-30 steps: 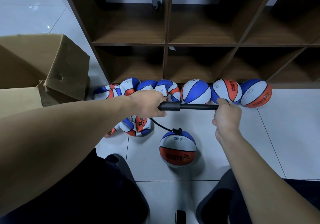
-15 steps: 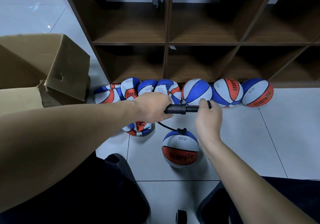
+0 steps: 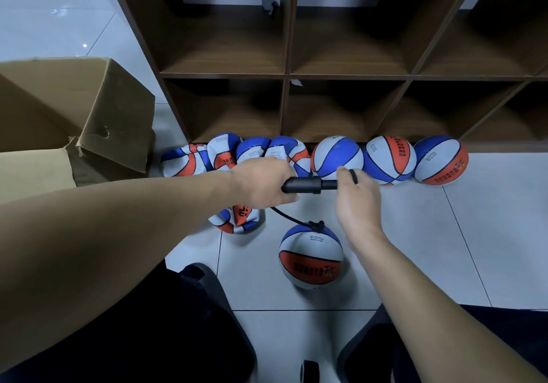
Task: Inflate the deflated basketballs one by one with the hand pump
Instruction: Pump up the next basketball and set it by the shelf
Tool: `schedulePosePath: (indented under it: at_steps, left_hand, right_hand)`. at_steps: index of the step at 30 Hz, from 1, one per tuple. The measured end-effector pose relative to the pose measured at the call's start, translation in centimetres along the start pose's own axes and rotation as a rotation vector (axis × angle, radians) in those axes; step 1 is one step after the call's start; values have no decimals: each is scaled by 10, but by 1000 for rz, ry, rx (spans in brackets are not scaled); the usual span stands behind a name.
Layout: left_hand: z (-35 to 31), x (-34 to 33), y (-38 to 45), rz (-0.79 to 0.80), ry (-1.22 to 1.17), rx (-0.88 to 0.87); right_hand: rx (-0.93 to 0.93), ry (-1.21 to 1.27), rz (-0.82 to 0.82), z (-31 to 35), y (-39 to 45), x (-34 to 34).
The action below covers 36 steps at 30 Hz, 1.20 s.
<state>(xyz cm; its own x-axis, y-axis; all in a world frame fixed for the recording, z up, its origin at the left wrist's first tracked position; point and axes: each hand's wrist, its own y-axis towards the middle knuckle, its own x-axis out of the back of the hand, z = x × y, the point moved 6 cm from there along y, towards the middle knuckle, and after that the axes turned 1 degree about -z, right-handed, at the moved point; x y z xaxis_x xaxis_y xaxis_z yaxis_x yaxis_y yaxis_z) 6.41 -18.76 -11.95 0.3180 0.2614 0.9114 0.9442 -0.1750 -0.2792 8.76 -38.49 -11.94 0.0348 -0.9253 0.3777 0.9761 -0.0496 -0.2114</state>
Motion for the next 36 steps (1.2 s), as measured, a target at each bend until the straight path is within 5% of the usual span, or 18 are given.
schedulePosePath:
  at_steps: [5, 13, 26, 36]
  left_hand:
    - [19, 1, -2, 67, -21, 41]
    - [5, 1, -3, 34, 51, 26]
    - [-11, -3, -2, 29, 40, 3]
    - [7, 0, 2, 116, -76, 26]
  right_hand:
    - [-214, 188, -152, -21, 25, 45]
    - [-103, 183, -218, -14, 9, 30]
    - [-32, 61, 17, -8, -22, -22]
    - [-46, 54, -46, -9, 4, 5]
